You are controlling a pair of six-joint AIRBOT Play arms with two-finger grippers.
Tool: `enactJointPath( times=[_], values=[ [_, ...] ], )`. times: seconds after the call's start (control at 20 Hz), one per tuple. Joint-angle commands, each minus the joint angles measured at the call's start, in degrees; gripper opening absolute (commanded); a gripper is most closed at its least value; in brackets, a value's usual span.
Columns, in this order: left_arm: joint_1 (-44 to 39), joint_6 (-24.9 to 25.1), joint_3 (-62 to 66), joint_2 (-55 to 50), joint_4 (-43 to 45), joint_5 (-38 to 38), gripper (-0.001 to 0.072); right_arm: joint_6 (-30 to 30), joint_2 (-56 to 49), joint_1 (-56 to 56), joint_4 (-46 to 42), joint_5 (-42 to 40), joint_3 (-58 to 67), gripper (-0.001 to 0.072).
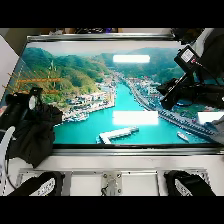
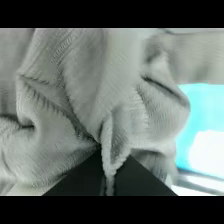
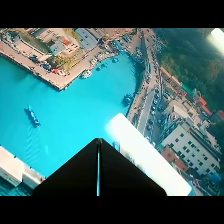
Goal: Fold the clothes and pants, and hang the long-sleeved shirts on hangers.
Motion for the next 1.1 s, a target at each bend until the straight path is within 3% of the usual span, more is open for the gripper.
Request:
enactJointPath(
  times=[0.0,0.3,0.45,0.7,0.8,0.95,1.0,1.05],
  values=[
    [-9.35,-3.39,5.60,12.85,-5.62,-8.00,0.0015,0.00,-0.02,0.04,0.02,0.00,-0.02,0.0019],
    [-35.43,-16.52,19.32,21.14,-5.97,-6.40,0.0014,-0.42,-0.02,0.04,0.00,0.00,-0.02,0.0019],
    [-44.13,-17.92,25.49,16.68,-5.92,0.90,0.0015,-0.39,-0.02,0.04,0.02,-0.02,-0.02,0.0019],
    [-41.24,-17.90,32.17,1.07,-7.02,13.53,0.0015,0.07,-0.02,0.04,0.04,0.04,-0.02,0.0019],
    [-38.01,-17.64,34.64,-6.60,-12.28,16.81,0.0015,0.00,-0.02,0.02,-0.72,-1.55,-0.02,0.0018],
    [-35.89,-13.07,39.28,-18.12,-21.00,21.16,0.0015,2.45,0.00,-0.09,-7.10,-8.28,-0.02,0.0018],
    [-35.47,-12.31,41.22,-21.24,-21.62,21.51,0.0047,5.42,-0.02,-0.09,-9.38,-10.10,-0.02,0.0018],
    [-34.77,-12.28,43.56,-24.09,-21.51,20.90,0.0425,8.52,-0.02,-0.11,-11.76,-11.26,-0.02,0.0018]
  ],
)
